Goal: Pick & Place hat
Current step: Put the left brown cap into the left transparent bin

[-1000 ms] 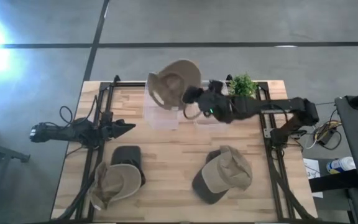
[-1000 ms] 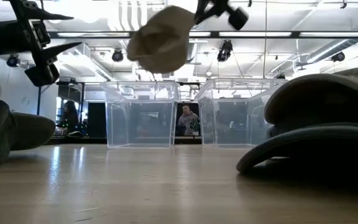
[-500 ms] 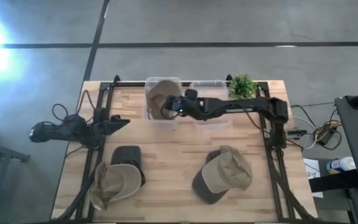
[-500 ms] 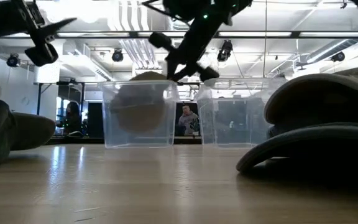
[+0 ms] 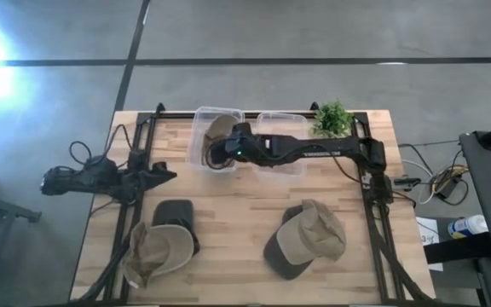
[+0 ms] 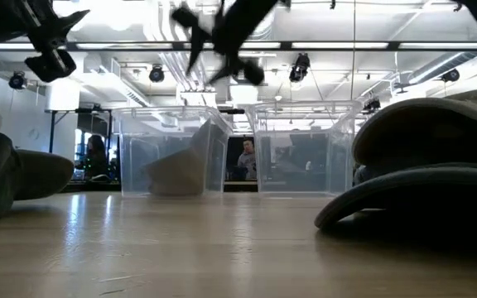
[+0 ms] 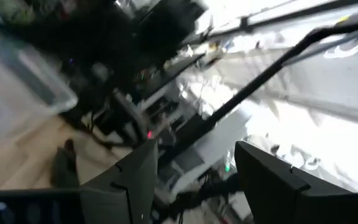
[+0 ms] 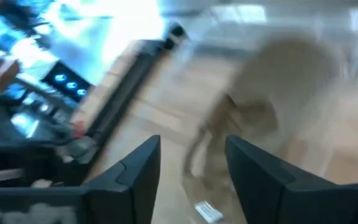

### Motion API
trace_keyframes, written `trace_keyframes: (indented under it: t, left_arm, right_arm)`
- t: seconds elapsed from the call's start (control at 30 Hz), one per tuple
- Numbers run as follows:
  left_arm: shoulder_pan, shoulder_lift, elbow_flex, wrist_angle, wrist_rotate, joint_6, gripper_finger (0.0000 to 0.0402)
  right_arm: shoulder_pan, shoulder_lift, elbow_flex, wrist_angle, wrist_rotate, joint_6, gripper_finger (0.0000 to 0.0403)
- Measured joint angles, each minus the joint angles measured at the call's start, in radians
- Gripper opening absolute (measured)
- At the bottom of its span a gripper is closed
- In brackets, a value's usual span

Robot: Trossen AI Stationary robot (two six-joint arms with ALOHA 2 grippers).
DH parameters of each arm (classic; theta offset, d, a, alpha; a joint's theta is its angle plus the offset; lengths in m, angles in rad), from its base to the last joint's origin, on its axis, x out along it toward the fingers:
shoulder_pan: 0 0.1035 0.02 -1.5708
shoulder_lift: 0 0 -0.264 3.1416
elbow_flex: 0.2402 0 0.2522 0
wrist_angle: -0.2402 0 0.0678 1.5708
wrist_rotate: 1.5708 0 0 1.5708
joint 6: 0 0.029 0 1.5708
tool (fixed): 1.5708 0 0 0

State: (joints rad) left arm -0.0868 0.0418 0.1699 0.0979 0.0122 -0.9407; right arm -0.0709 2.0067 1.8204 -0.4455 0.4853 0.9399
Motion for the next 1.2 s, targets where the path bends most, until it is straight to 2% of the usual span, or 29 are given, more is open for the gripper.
trace_keyframes:
  t: [0.1, 0.23, 0.33, 0.47, 0.6, 0.83, 1.0, 1.1, 1.2]
  left_arm:
    - [0.000, 0.000, 0.000, -0.093, 0.099, -0.022, 0.0208]
    - [-0.002, 0.022, 0.032, -0.213, 0.386, -0.130, 0.0208]
    - [-0.006, 0.049, 0.103, -0.377, 0.464, -0.099, 0.0201]
    - [-0.013, 0.136, 0.232, -0.717, 0.470, 0.120, 0.0177]
    - [-0.014, 0.261, 0.332, -0.902, 0.474, 0.296, 0.0159]
    - [-0.031, 0.467, 0.371, -0.906, 0.500, 0.548, 0.0156]
    - [-0.117, 0.556, 0.370, -0.898, 0.505, 0.596, 0.0156]
    - [-0.195, 0.583, 0.375, -0.856, 0.437, 0.603, 0.0156]
    - [-0.260, 0.624, 0.375, -0.866, 0.283, 0.543, 0.0156]
  right_arm:
    - [0.027, -0.034, 0.057, -0.021, -0.031, -0.178, 0.0195]
    - [0.075, -0.058, 0.133, -0.144, -0.168, -0.347, 0.0203]
    - [0.120, -0.070, 0.192, -0.270, -0.177, -0.416, 0.0203]
    - [0.167, -0.072, 0.212, -0.418, -0.172, -0.450, 0.0203]
    - [0.198, -0.069, 0.186, -0.473, -0.172, -0.410, 0.0203]
    - [0.208, -0.069, 0.137, -0.470, -0.172, -0.332, 0.0203]
    - [0.211, -0.069, 0.113, -0.470, -0.176, -0.306, 0.0203]
    - [0.211, -0.069, 0.097, -0.466, -0.176, -0.299, 0.0203]
    - [0.211, -0.069, 0.084, -0.465, -0.177, -0.282, 0.0203]
